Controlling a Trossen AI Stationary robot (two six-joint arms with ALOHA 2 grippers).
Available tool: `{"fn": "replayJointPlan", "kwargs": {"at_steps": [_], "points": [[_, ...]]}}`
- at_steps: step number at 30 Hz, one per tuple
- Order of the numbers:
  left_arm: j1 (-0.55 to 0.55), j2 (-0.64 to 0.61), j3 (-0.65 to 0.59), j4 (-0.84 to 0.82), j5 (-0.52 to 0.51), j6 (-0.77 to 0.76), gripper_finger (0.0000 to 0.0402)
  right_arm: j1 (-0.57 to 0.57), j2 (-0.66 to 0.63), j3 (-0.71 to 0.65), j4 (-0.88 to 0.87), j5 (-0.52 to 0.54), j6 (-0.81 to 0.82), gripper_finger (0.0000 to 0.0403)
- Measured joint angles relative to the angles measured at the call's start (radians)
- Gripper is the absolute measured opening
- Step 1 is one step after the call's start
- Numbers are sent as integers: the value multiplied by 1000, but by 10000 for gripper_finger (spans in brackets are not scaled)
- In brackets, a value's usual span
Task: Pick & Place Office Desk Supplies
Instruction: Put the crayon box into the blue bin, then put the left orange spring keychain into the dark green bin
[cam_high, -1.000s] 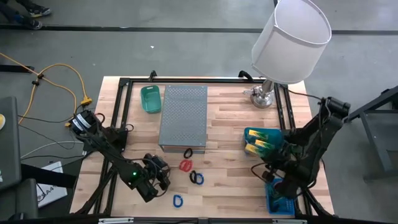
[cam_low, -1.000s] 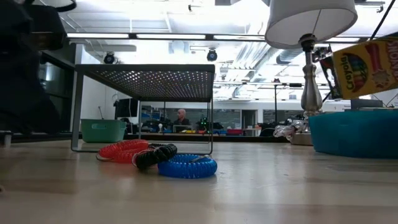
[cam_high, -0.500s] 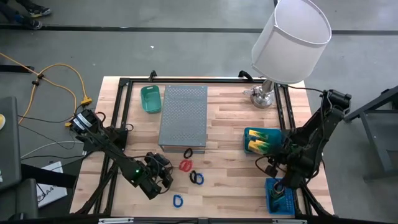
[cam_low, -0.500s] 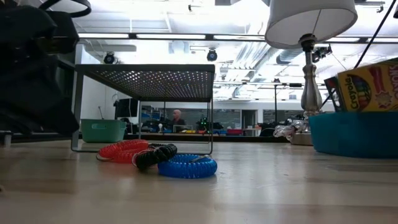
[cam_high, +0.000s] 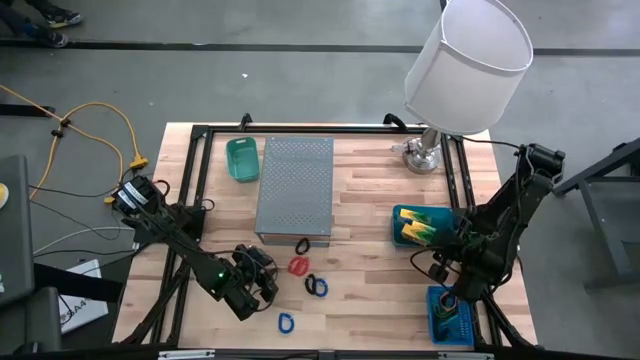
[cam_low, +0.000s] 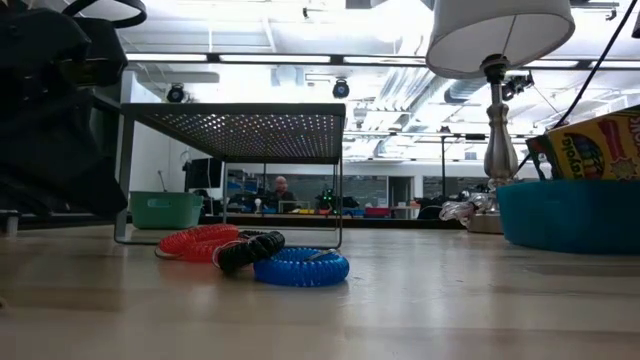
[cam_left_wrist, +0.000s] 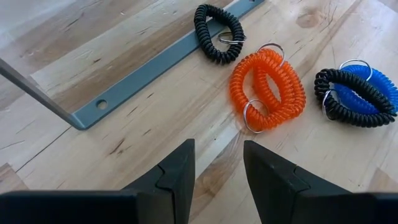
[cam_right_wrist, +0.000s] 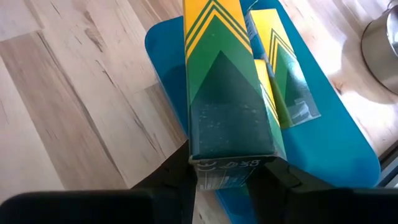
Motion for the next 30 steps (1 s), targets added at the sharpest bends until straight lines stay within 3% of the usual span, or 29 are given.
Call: {"fn": "replayJointPlan", "kwargs": {"at_steps": [16,30], "points": [[0,0,0,0,0,0,132,0,1,-1,5,-9,53,160],[0,0,0,0,0,1,132,0,1,-1,-41,-55,105,154]]}}
